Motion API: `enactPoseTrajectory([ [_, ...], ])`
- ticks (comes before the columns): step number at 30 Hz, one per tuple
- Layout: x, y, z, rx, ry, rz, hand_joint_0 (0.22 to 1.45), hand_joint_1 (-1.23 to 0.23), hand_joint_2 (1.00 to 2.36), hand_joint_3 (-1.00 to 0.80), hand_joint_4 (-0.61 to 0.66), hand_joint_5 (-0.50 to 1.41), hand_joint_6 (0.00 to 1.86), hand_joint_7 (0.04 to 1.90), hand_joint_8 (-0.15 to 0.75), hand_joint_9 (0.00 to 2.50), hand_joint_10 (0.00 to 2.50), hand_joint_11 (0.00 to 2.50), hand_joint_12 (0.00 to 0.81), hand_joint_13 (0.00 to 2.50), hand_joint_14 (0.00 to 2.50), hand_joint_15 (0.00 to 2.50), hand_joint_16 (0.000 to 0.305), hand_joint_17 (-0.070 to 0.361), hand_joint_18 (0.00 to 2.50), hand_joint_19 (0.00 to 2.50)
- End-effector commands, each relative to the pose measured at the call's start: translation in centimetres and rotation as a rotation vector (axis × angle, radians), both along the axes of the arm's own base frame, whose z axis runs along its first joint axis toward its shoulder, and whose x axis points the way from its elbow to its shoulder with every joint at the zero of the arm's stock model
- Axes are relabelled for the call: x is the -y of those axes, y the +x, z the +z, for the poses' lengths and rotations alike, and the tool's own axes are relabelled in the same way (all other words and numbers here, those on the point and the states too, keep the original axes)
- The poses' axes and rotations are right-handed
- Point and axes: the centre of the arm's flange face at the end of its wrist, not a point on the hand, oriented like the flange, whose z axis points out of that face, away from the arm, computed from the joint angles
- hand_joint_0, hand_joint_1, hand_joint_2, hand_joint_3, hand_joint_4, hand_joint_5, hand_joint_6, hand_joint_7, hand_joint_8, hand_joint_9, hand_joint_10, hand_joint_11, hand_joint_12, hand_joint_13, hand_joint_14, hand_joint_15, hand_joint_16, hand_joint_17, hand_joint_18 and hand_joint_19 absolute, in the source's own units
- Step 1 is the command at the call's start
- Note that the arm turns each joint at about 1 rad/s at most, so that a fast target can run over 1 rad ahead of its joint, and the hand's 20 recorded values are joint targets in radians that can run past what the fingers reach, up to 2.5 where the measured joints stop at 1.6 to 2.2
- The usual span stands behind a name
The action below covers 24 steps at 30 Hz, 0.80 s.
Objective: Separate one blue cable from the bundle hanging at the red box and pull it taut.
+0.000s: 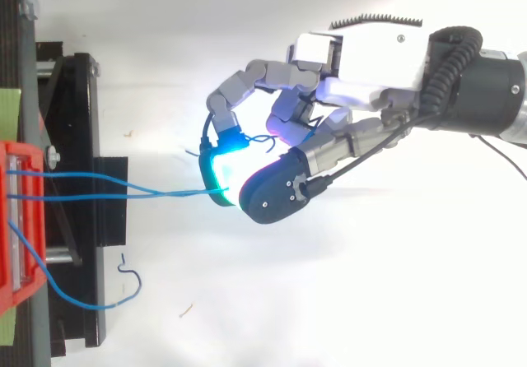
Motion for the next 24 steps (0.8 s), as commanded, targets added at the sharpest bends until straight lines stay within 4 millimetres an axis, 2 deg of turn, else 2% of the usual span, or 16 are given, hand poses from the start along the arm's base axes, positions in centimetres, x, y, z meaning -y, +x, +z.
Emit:
enactPoseTrajectory([
  [1, -0.25, 0.00, -0.06, -0.002, 0.007, 0.002, 0.79, -0.79, 1.02, -0.08, -0.15, -0.22, 0.96, 1.34, 0.275, 1.07, 1.72, 1.31, 0.326, 1.14, 1.88, 1.48, 0.033, 0.074, 1.43, 1.66],
  [24, -0.22, 0.00, -0.06, -0.003, -0.003, 0.000, 0.79, -0.78, 1.02, -0.07, -0.14, -0.21, 0.95, 1.36, 0.275, 1.06, 1.79, 1.29, 0.326, 1.11, 2.00, 1.43, 0.033, 0.074, 1.42, 1.66],
])
